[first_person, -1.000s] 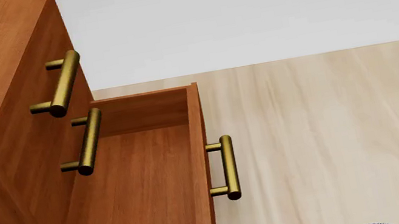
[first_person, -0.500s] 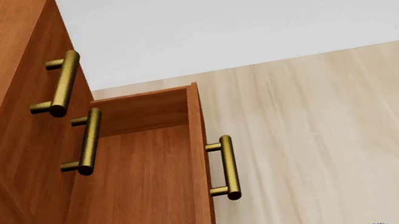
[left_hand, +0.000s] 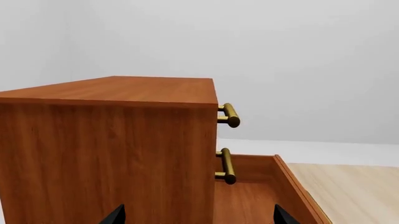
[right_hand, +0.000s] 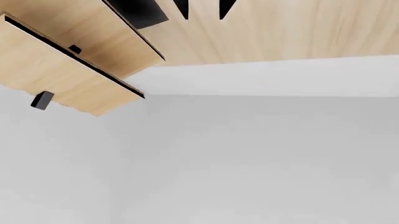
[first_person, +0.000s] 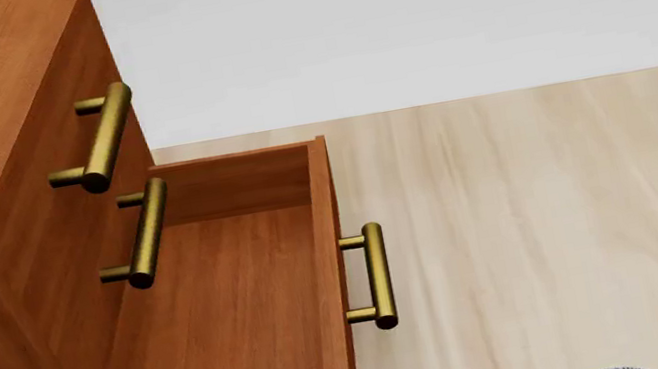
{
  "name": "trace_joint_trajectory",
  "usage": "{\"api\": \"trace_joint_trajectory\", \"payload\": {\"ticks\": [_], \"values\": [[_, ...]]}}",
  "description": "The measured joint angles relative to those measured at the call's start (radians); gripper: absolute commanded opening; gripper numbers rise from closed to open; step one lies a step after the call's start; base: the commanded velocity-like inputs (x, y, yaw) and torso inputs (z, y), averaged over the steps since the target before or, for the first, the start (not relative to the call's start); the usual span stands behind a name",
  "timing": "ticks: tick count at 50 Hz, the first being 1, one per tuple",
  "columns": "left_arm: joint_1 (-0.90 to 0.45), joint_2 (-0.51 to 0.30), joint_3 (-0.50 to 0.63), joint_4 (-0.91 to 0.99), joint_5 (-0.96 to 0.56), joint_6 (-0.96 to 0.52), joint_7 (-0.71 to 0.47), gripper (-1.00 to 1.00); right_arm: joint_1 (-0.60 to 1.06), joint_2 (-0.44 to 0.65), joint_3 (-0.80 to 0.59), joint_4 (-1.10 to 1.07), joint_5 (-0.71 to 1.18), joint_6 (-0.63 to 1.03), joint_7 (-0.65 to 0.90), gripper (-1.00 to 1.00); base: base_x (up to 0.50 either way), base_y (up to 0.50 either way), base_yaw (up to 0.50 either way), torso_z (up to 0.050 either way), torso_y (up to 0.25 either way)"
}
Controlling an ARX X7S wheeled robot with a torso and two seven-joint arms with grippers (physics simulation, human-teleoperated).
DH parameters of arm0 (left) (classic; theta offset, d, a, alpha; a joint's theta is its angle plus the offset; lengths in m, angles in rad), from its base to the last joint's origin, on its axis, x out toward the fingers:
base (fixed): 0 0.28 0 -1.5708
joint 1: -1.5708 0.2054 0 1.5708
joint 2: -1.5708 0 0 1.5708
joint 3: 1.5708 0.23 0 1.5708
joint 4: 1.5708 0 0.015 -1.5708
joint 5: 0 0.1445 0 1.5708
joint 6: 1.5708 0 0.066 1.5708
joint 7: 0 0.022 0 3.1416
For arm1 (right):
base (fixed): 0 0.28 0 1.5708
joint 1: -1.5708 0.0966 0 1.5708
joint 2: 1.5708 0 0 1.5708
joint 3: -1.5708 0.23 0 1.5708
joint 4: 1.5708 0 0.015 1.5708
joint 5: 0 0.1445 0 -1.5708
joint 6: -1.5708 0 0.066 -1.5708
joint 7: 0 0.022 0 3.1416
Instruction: Put the wine bottle in the bottom drawer of the cabinet.
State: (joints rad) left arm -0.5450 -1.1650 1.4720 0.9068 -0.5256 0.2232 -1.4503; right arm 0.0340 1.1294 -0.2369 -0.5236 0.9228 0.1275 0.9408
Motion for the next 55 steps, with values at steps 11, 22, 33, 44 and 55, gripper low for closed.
{"api": "trace_joint_trajectory", "payload": {"ticks": [11, 22, 33, 44, 55], "values": [[0.006, -0.001, -0.006, -0.001, -0.001, 0.002, 0.004, 1.0, 0.191, 0.045, -0.012, -0.113, 0.086, 0.163, 0.022, -1.0, 0.0, 0.0, 0.0, 0.0, 0.0], [0.013, 0.001, -0.012, -0.007, -0.002, 0.003, 0.008, 1.0, 0.45, 0.038, -0.046, -0.182, 0.182, 0.355, 0.023, -1.0, 0.0, 0.0, 0.0, 0.0, 0.001], [0.018, 0.007, -0.018, -0.016, -0.006, 0.004, 0.015, 1.0, 0.743, -0.021, -0.095, -0.177, 0.295, 0.551, 0.005, -1.0, 0.0, 0.0, 0.0, 0.0, 0.0], [0.023, 0.014, -0.022, -0.021, -0.008, -0.001, 0.018, 1.0, 1.025, -0.134, -0.16, -0.074, 0.411, 0.73, -0.024, -1.0, 0.0, 0.0, 0.0, 0.0, 0.001], [0.029, 0.016, -0.027, -0.028, -0.011, 0.0, 0.023, 1.0, 1.258, -0.273, -0.226, 0.074, 0.496, 0.86, -0.051, -1.0, 0.0, 0.0, 0.0, 0.0, 0.001]]}}
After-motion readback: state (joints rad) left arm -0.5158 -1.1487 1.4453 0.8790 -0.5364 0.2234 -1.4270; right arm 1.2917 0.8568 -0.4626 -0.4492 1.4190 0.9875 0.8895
